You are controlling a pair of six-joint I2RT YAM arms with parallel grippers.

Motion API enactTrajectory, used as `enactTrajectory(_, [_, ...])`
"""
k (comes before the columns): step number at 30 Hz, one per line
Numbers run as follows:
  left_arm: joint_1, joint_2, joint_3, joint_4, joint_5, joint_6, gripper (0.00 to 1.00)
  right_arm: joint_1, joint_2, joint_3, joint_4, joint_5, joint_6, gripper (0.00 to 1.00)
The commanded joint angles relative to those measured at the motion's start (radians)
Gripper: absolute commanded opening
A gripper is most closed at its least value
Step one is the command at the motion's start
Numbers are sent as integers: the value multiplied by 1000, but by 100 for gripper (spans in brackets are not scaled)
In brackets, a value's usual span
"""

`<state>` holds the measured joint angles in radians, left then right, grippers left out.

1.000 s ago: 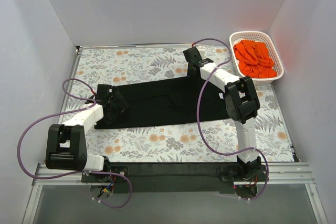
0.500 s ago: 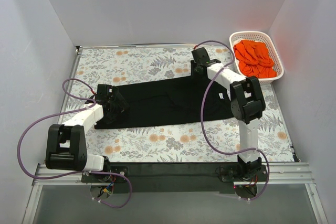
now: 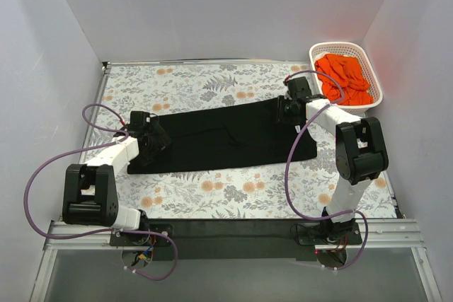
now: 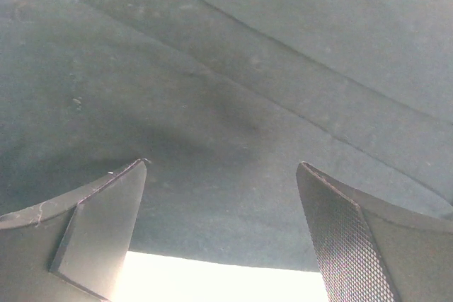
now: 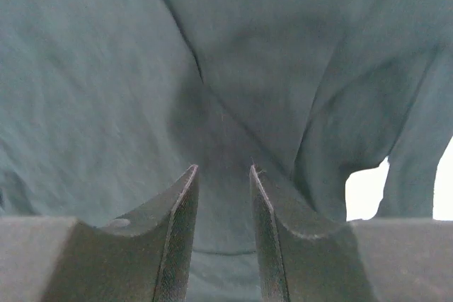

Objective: Fold and stack the t-shirts
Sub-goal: Fold the tshirt

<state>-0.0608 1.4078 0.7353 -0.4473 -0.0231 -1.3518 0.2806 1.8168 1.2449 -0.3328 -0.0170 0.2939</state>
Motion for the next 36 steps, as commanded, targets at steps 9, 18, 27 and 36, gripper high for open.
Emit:
enactTrajectory(9, [139,51,-40,-25,-38,-69,80,-124,-140,-320,29,12,139,34])
enactTrajectory(18, [211,-30,-105,-99,21,-109,78,-219,-226,-377,2,106,117,34])
enactTrajectory(27, [152,-188,73,-107,104,19,86,-149,-382,-335,-155,115,132,49])
enactTrajectory(36, [-86,8,275,-7,61,161,86,-115,-421,-418,-170,51,203,38])
